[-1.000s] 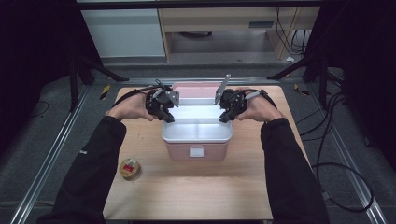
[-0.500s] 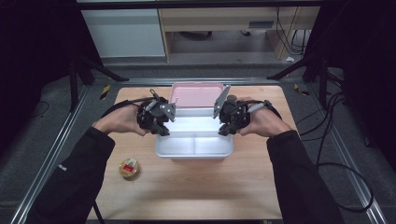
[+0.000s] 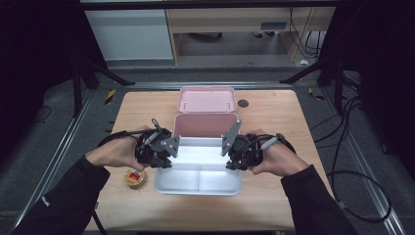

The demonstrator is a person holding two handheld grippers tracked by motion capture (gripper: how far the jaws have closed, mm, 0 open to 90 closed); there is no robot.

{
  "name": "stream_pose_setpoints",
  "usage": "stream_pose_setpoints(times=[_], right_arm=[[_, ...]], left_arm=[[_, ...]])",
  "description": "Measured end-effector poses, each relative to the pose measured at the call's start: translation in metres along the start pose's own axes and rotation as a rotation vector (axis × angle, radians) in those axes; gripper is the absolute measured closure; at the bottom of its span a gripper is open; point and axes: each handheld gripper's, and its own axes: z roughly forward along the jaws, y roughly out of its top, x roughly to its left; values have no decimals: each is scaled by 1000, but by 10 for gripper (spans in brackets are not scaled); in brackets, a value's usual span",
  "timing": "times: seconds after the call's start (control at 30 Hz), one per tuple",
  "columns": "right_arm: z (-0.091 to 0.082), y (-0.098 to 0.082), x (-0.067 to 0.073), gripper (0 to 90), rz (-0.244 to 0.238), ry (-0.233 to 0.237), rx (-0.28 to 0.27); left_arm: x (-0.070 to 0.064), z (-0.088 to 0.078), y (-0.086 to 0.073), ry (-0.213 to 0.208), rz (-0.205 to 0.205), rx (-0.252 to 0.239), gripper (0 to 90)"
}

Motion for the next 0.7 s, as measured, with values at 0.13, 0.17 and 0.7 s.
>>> stream_pose_setpoints(times=[0.13,0.17,0.7], right_arm=[[6,-2,13,894,-15,12,9],[11,-5,21,894,-15,13,7],[72,-39,49,890,29,93,14]], left_arm=[[-12,9,-2,-9,-4,-1,895],[-19,14,-3,-14,-11,1,894],[-46,80,-8,-77,-14,18,895]])
